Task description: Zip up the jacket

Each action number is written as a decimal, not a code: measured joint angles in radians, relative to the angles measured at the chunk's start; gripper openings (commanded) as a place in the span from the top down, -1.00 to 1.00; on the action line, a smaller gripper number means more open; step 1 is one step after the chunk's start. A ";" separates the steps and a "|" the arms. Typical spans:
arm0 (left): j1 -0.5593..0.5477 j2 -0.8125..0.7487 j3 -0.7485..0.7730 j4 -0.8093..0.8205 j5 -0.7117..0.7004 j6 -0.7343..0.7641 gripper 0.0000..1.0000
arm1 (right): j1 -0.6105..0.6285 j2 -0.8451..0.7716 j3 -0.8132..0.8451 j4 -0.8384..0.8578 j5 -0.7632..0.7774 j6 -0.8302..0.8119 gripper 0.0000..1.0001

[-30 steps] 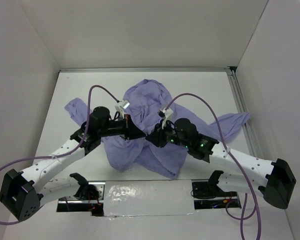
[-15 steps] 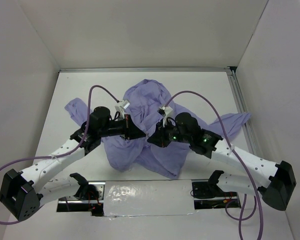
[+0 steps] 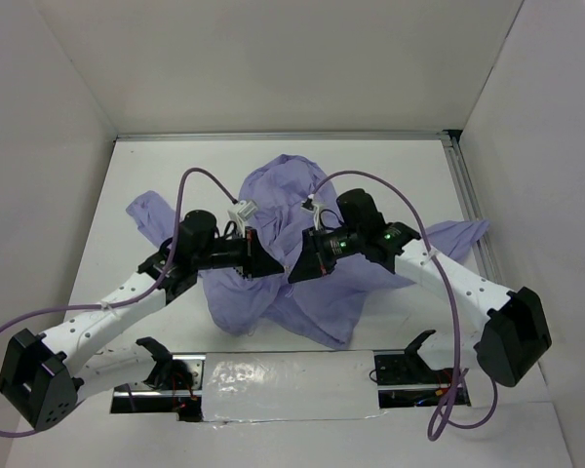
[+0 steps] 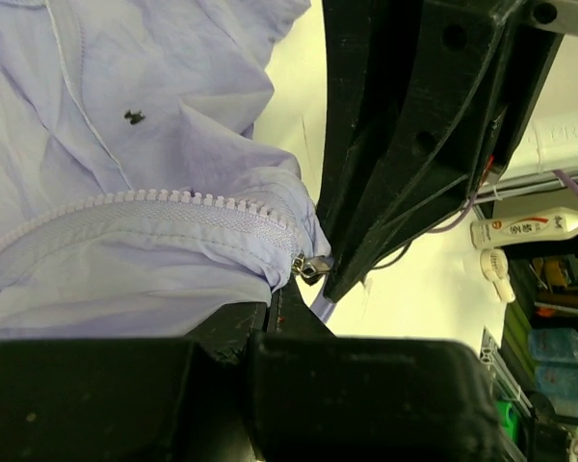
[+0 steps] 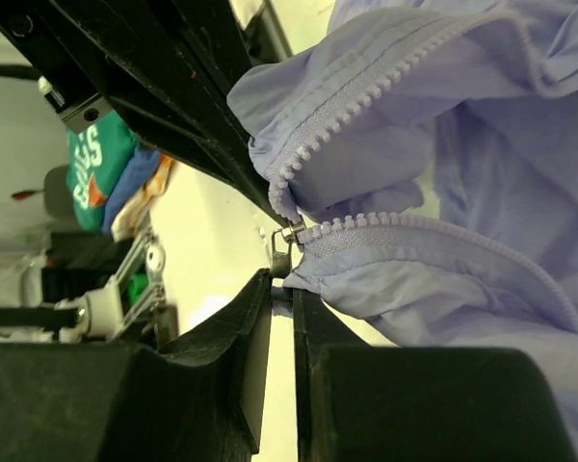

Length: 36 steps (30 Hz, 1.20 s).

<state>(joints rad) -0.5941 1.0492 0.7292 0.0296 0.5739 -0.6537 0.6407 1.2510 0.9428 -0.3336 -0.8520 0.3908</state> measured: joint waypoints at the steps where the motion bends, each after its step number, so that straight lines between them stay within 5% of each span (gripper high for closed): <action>1: -0.002 0.000 -0.003 -0.004 0.001 0.000 1.00 | 0.000 0.008 0.003 -0.010 -0.016 -0.005 0.99; 9: -0.014 -0.007 -0.010 -0.007 0.013 0.020 1.00 | -0.006 0.028 0.031 -0.075 -0.059 -0.007 1.00; 25: -0.031 -0.005 -0.035 -0.060 -0.062 0.056 1.00 | 0.055 0.005 0.093 -0.219 0.294 0.090 0.95; 36: -0.031 -0.003 -0.038 -0.090 -0.056 0.082 1.00 | 0.099 0.032 0.112 -0.248 0.303 0.034 1.00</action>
<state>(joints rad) -0.6254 1.0458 0.6910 -0.0608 0.5182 -0.5720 0.7395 1.2827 1.0546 -0.5819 -0.5488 0.4244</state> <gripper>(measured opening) 0.036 0.009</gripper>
